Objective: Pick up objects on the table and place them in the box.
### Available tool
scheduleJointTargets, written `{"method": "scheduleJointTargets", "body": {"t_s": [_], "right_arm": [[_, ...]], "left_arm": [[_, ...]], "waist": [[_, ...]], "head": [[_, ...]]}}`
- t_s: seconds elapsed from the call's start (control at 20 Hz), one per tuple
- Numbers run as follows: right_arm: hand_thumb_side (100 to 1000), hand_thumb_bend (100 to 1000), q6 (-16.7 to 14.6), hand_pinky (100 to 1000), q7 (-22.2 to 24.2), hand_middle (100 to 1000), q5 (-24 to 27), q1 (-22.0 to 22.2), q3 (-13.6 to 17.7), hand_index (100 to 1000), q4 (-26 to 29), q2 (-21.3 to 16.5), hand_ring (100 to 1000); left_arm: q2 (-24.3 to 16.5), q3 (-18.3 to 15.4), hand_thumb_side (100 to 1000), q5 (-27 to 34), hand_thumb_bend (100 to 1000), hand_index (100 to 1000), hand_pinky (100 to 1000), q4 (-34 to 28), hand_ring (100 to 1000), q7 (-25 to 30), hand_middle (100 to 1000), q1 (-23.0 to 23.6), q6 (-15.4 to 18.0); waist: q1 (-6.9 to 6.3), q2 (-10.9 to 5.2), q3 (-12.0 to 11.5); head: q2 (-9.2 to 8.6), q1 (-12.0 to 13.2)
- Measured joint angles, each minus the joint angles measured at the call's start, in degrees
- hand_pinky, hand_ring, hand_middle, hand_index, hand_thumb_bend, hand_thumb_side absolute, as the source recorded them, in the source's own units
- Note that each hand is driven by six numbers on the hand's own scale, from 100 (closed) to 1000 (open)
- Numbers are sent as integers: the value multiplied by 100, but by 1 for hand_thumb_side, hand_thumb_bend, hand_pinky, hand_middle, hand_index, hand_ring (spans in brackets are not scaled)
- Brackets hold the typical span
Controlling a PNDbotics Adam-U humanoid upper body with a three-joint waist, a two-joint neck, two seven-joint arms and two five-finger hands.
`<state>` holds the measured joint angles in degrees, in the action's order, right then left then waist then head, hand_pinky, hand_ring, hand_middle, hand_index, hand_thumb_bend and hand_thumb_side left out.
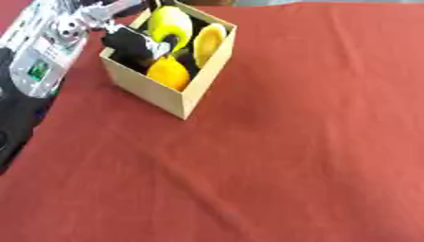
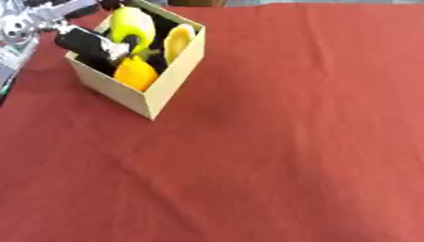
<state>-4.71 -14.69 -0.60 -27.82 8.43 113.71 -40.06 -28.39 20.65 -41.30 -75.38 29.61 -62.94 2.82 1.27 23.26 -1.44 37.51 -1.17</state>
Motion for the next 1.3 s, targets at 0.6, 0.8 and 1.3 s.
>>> {"method": "scheduleJointTargets", "body": {"t_s": [0.6, 0.8, 1.3], "right_arm": [[692, 100, -14, 856, 15, 720, 23, 8, 1, 772, 0, 1, 837], [684, 100, -16, 855, 14, 720, 25, 10, 2, 772, 0, 1, 837], [569, 100, -509, 848, -126, 709, 73, -38, 4, 755, 0, -2, 819]], "left_arm": [[19, -291, 593, -794, 502, 930, 897, -192, 880, -208, 885, 44, 33], [6, -568, 593, -664, 338, 893, 845, -855, 821, -1001, 829, 122, -332], [-546, -1689, 621, 1860, 263, 821, 742, -3399, 723, -3928, 728, 1180, -1186]], "waist": [[2, -3, -14], [2, -28, -37], [-1, -40, -134]], "head": [[0, 2], [-1, 2], [-34, -175]]}}
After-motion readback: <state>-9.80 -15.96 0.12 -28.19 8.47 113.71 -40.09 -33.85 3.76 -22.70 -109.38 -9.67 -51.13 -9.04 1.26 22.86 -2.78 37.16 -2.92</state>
